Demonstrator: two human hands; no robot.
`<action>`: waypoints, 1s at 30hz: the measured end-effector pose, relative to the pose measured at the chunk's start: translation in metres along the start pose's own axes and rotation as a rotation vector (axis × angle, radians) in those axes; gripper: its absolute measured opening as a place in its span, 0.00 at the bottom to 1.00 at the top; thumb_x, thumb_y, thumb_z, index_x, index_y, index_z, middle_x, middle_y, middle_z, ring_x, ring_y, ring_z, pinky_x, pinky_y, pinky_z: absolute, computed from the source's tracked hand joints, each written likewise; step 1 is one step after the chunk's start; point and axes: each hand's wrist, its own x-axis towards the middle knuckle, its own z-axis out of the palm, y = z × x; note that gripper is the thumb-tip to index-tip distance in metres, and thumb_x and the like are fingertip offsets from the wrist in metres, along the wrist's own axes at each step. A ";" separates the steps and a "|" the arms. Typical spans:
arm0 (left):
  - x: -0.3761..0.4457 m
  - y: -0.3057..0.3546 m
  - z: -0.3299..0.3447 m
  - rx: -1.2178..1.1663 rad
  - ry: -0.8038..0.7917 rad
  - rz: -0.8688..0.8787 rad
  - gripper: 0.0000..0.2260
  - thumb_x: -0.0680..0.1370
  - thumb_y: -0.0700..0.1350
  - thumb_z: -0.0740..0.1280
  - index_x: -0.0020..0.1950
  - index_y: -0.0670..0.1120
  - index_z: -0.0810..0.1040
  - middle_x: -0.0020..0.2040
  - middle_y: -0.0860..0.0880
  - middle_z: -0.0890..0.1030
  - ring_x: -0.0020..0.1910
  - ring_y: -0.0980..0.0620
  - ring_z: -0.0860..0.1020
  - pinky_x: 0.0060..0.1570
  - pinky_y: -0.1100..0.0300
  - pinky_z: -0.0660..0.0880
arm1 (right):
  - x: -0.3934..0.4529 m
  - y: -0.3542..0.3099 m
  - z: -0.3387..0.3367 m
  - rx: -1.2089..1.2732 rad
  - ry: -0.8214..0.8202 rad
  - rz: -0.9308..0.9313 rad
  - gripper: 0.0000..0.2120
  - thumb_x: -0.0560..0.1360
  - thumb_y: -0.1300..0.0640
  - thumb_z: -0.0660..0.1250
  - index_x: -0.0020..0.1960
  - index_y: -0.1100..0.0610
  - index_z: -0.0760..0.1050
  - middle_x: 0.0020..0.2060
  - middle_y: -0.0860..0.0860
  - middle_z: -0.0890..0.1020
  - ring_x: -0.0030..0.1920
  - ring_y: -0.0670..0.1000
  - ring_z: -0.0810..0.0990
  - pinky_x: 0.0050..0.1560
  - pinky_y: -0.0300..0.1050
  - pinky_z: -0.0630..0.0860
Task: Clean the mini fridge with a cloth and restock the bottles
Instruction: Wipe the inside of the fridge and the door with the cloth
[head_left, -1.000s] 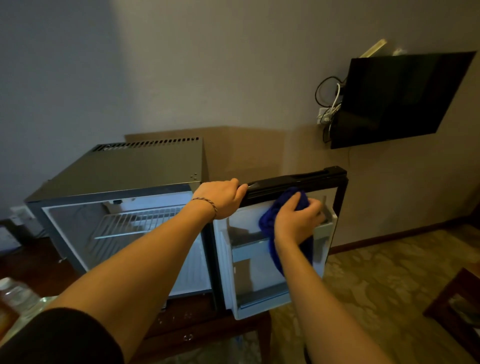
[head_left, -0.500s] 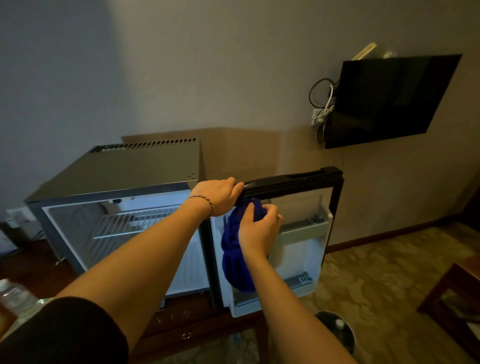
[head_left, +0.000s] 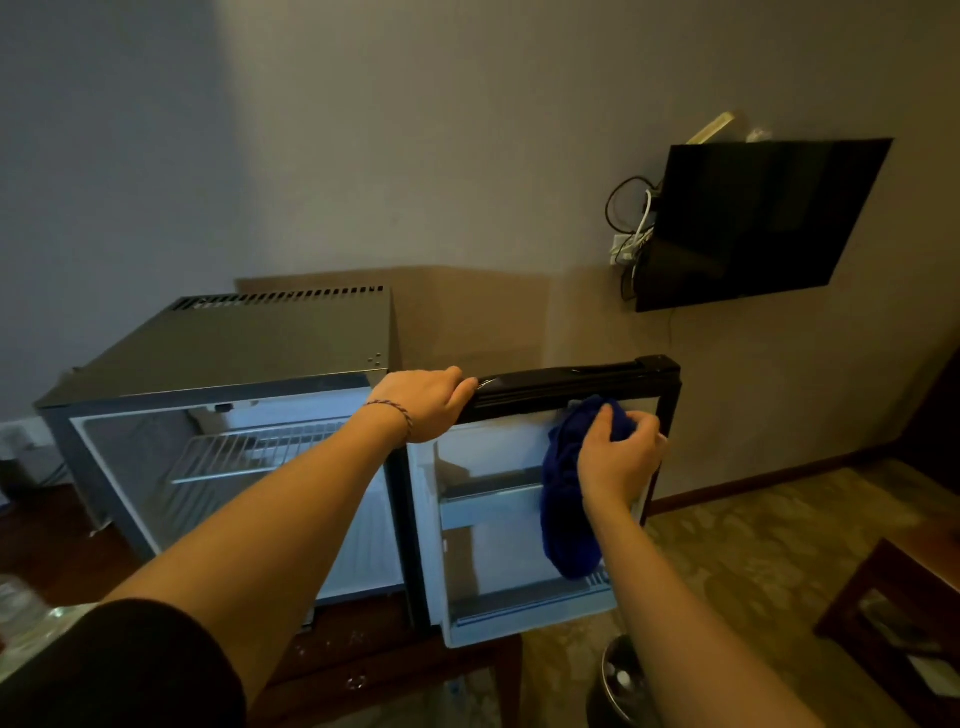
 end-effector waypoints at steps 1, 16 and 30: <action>0.000 0.000 0.000 -0.004 0.000 0.001 0.20 0.84 0.59 0.46 0.51 0.50 0.72 0.37 0.50 0.76 0.36 0.51 0.75 0.37 0.55 0.71 | -0.001 0.000 -0.002 -0.013 -0.008 -0.021 0.12 0.80 0.49 0.66 0.54 0.58 0.71 0.59 0.58 0.72 0.45 0.52 0.75 0.41 0.48 0.75; -0.020 -0.007 -0.004 -0.055 0.111 0.043 0.17 0.84 0.58 0.49 0.57 0.52 0.74 0.51 0.52 0.74 0.50 0.54 0.70 0.61 0.51 0.67 | -0.021 -0.041 -0.025 -0.106 -0.231 -0.369 0.10 0.79 0.52 0.68 0.54 0.56 0.72 0.56 0.51 0.70 0.48 0.50 0.75 0.44 0.40 0.73; -0.244 -0.213 -0.016 0.103 0.087 -0.188 0.29 0.76 0.67 0.45 0.59 0.52 0.76 0.56 0.51 0.76 0.55 0.48 0.73 0.50 0.53 0.68 | -0.212 -0.085 0.119 -0.098 -0.764 -0.736 0.07 0.77 0.53 0.68 0.49 0.55 0.72 0.53 0.53 0.71 0.50 0.58 0.75 0.48 0.55 0.76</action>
